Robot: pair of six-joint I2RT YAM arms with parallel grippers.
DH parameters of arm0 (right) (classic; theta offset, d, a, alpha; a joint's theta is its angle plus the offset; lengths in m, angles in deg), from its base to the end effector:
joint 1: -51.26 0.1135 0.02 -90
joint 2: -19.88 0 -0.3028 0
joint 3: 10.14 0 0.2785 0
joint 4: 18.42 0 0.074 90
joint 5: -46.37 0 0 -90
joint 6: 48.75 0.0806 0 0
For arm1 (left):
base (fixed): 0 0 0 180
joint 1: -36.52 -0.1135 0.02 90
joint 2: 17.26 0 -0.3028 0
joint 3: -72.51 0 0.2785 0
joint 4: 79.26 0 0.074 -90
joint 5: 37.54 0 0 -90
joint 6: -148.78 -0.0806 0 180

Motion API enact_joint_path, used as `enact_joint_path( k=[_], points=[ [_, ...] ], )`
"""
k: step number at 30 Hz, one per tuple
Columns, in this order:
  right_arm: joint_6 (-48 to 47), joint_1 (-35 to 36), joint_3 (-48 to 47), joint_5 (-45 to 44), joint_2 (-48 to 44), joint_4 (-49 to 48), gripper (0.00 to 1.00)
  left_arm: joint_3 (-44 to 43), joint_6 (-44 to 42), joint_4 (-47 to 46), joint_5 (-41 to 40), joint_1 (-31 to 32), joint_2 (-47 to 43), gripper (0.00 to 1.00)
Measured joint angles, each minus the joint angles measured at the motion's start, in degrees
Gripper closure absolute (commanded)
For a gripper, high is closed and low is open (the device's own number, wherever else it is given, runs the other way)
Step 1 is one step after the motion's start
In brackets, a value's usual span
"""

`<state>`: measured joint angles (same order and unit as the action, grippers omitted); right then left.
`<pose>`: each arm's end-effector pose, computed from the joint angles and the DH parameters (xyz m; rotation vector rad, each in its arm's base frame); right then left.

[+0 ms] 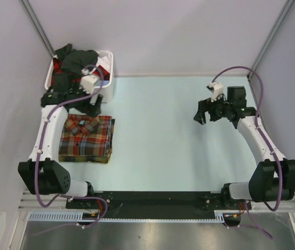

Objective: Fold and stack the long sleeve shirts
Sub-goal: Neatly place the folded shirt to the corner

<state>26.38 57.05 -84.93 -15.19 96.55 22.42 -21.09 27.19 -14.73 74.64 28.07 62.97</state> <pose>0.3294 0.0720 0.3007 -0.6464 2.1600 0.4885 0.3336 0.0188 0.3605 0.6374 2.2948 -0.1508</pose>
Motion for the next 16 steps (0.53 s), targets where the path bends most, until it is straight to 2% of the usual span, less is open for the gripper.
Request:
enact_joint_path(
  k=[4,6,11,16],
  points=[
    [5.2,-9.1,-2.0,3.0,1.8,-1.6,0.00,-5.4,7.3,-3.7,-1.9,16.1,2.4,0.01],
    [7.0,-12.3,-2.4,3.5,2.8,-2.9,0.00,-7.2,10.8,-5.6,-1.4,20.1,4.1,0.00],
    [8.9,-14.5,-2.2,3.6,3.5,-3.8,0.00,-6.4,17.3,-9.9,-1.0,23.2,7.3,0.01],
    [9.2,-13.3,1.0,3.4,3.0,-4.9,0.00,-0.2,21.7,-11.7,-0.9,23.2,8.5,0.01]
  ],
)
